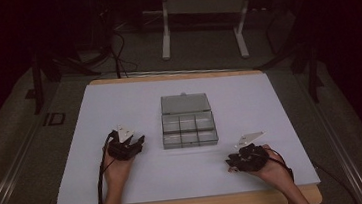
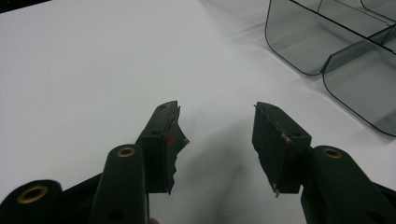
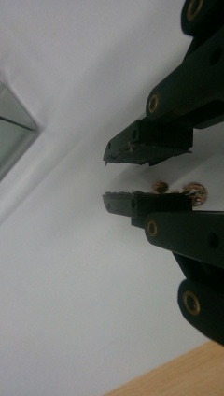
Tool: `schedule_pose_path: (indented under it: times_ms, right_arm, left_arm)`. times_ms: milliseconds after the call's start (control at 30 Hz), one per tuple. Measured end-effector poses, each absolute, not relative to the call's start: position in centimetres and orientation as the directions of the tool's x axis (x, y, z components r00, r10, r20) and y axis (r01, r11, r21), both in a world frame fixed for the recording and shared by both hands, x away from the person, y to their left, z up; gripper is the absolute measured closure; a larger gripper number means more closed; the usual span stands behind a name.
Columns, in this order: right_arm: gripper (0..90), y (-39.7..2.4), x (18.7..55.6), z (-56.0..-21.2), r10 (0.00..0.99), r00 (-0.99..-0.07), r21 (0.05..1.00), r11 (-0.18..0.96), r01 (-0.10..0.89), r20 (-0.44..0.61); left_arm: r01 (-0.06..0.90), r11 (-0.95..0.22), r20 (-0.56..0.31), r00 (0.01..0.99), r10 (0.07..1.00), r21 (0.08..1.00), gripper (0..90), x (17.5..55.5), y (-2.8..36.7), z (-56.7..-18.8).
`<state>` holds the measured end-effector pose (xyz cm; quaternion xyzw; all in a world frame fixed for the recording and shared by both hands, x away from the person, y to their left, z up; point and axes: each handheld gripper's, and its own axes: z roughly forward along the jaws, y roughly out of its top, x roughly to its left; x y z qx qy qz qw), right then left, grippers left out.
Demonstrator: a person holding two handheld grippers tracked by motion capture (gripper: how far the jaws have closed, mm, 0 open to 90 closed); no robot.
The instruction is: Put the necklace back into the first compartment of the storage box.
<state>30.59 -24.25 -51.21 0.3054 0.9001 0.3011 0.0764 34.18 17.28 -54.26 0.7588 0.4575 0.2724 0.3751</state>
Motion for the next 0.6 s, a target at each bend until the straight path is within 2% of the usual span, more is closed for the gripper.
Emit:
schedule_pose_path:
  times_ms: [33,233,600]
  right_arm:
    - [69.9,-24.31,30.51,-51.15,0.596,-0.801,0.584,0.633,0.509,0.052]
    - [64.2,-24.14,30.08,-50.85,0.597,-0.802,0.568,0.657,0.496,0.010]
    - [61.7,-23.75,29.77,-50.73,0.582,-0.813,0.527,0.697,0.486,-0.021]
  left_arm:
    - [0.490,-0.301,0.072,0.433,0.899,0.818,51.4,34.18,17.26,-54.26]
    - [0.491,-0.302,0.072,0.434,0.898,0.817,51.3,34.19,17.27,-54.27]
    - [0.493,-0.303,0.072,0.434,0.898,0.816,51.1,34.20,17.26,-54.27]
